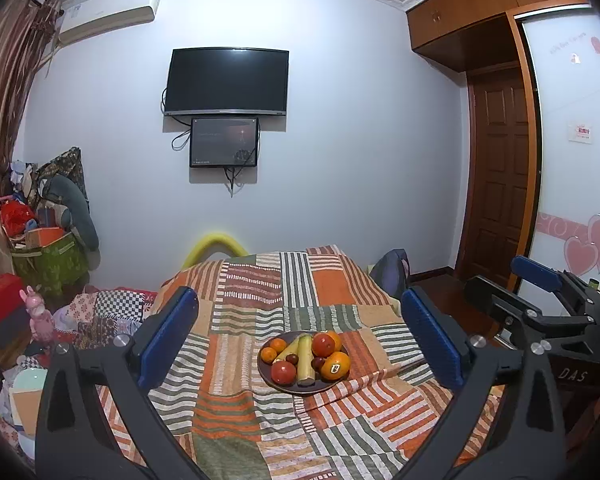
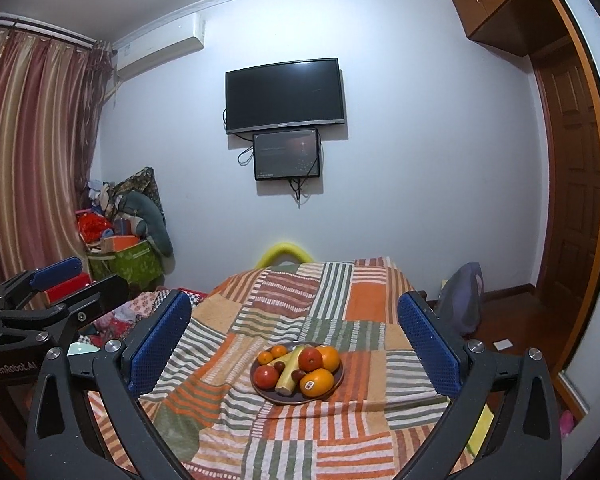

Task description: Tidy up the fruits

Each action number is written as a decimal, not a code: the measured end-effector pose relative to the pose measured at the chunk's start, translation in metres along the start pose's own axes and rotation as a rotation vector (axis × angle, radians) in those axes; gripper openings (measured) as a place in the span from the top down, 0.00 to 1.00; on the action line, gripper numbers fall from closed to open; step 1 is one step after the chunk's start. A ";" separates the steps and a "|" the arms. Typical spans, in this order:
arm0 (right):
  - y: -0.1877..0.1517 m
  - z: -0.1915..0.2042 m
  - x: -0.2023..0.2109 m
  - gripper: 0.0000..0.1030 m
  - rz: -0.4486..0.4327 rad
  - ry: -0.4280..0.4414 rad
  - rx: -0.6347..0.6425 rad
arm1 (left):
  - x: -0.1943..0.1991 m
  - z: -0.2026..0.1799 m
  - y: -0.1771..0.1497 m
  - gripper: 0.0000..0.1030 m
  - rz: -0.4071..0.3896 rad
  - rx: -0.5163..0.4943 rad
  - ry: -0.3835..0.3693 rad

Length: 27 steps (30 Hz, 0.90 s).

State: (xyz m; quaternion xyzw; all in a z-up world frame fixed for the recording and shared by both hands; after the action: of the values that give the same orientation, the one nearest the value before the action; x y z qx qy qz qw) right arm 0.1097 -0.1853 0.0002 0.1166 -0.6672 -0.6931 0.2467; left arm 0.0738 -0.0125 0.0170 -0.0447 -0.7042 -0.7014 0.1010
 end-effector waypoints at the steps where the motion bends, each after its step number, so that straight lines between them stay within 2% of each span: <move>1: 0.000 0.000 0.000 0.00 0.001 0.000 0.000 | 0.000 0.000 0.000 0.00 0.002 0.001 0.000; 27: -0.001 -0.001 0.002 0.00 -0.001 -0.008 -0.008 | -0.002 0.001 0.000 0.00 0.008 0.008 0.010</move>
State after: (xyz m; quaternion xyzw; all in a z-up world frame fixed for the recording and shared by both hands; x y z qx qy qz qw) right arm 0.1084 -0.1870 -0.0006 0.1129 -0.6654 -0.6963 0.2443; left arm 0.0760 -0.0118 0.0169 -0.0438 -0.7064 -0.6982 0.1075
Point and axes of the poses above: each gripper's, at about its wrist camera, not at the fingertips, and x roughly against the way its jaws point, z to its left, y to its top, the point moved 2 cm from there along -x, roughly the way its jaws point, and after that the axes turned 7 degrees about y, right-handed, at the moved point
